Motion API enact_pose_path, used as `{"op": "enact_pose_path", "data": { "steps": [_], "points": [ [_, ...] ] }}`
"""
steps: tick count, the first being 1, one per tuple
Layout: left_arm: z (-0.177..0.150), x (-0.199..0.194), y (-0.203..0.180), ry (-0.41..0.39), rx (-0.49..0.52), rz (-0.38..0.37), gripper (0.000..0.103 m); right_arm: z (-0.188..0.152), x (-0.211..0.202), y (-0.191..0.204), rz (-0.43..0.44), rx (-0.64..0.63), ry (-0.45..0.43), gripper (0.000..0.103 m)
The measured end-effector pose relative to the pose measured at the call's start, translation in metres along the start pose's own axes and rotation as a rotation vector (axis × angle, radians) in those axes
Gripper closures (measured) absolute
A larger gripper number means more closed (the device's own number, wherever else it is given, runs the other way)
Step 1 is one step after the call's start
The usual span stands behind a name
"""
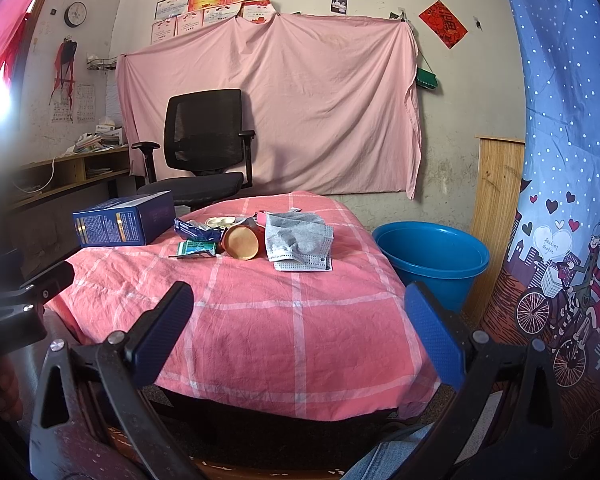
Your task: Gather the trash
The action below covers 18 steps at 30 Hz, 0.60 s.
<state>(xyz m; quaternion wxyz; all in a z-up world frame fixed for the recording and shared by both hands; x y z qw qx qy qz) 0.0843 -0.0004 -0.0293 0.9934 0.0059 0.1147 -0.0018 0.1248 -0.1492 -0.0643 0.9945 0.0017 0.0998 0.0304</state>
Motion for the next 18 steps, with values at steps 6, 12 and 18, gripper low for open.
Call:
{"op": "enact_pose_path", "data": {
  "steps": [6, 12, 18],
  "points": [
    [0.007, 0.001, -0.004, 0.003, -0.012, 0.002, 0.001, 0.005, -0.002, -0.002, -0.002, -0.001, 0.001, 0.000],
    [0.024, 0.013, -0.007, -0.012, -0.069, -0.016, 0.001, 0.019, 0.002, -0.011, -0.005, 0.040, -0.027, 0.000],
    [0.050, 0.035, -0.019, -0.084, -0.080, -0.012, 0.001, 0.050, 0.018, -0.028, -0.023, 0.015, -0.089, 0.000]
  ]
}}
Point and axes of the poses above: each gripper's, at about its wrist camera, not at the fingertips, and x roughly the way its jaws point, y to its left, z to its top, the point moved 9 cm from there along x, roughly the way its jaws point, and after that the axes turned 6 degrees about -y, right-handed, at the moved point
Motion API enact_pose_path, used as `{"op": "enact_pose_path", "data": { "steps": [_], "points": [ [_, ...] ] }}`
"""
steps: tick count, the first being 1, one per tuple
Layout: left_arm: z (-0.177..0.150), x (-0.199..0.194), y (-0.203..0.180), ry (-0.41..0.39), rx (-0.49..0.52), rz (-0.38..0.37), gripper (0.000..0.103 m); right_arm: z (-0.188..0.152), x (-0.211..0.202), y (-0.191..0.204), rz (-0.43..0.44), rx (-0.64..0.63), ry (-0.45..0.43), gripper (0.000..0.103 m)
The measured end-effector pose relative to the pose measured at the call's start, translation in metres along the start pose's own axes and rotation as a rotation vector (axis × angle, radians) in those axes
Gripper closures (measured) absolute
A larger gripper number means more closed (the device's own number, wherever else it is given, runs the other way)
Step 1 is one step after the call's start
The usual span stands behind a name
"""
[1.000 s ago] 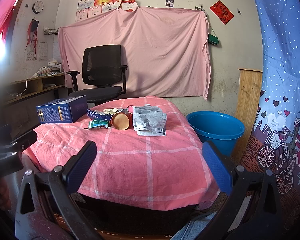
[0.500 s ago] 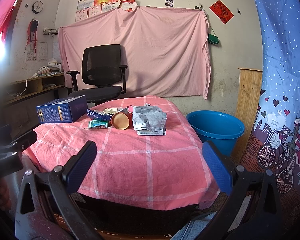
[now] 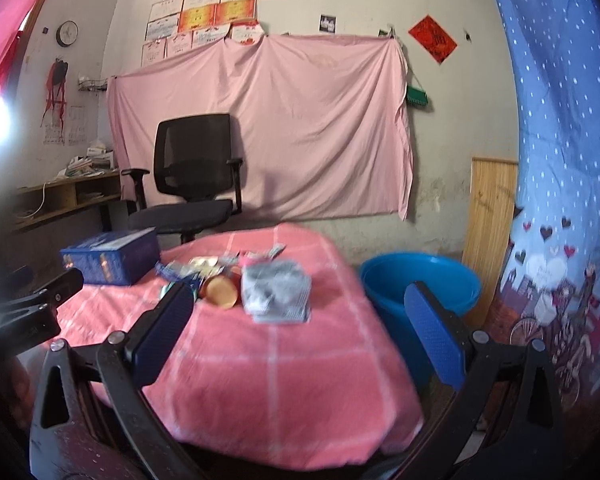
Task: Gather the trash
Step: 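Grasp the blue snack wrapper with the left tool while the right tool grasps the grey face mask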
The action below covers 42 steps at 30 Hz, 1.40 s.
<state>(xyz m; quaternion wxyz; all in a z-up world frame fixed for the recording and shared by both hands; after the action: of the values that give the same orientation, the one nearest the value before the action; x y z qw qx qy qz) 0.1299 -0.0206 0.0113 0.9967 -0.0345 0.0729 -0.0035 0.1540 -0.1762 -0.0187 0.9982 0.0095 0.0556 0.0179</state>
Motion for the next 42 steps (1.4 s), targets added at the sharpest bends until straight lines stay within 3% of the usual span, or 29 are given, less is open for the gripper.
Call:
{"op": "enact_pose_path", "data": {
  "steps": [6, 13, 30, 36, 42],
  "points": [
    [0.010, 0.033, -0.003, -0.041, 0.034, 0.032, 0.001, 0.025, 0.030, -0.009, 0.017, -0.003, -0.057, 0.000],
    [-0.006, 0.076, 0.011, -0.007, 0.052, 0.078, 0.001, 0.012, 0.077, -0.003, 0.051, 0.006, -0.024, 0.000],
    [-0.079, 0.159, 0.016, 0.306, 0.020, 0.028, 0.005, -0.061, 0.164, 0.001, 0.058, -0.022, 0.300, 0.000],
    [-0.086, 0.158, 0.015, 0.339, -0.018, -0.010, 0.005, -0.080, 0.176, 0.012, 0.107, -0.028, 0.366, 0.000],
    [-0.095, 0.161, 0.006, 0.369, 0.047, -0.031, 0.006, -0.094, 0.191, 0.014, 0.116, -0.033, 0.434, 0.000]
  ]
}}
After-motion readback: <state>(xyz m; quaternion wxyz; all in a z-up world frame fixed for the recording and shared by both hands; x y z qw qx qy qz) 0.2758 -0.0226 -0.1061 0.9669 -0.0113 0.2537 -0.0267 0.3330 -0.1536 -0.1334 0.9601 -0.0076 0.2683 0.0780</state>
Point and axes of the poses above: each gripper's, at about its wrist camera, not at the fingertips, and x roughly the way its jaws point, y to its left, z to its top, the point moved 9 cm from there along x, roughly the way its jaws point, and after that the axes turned 6 degrees about -y, right-handed, at the moved point
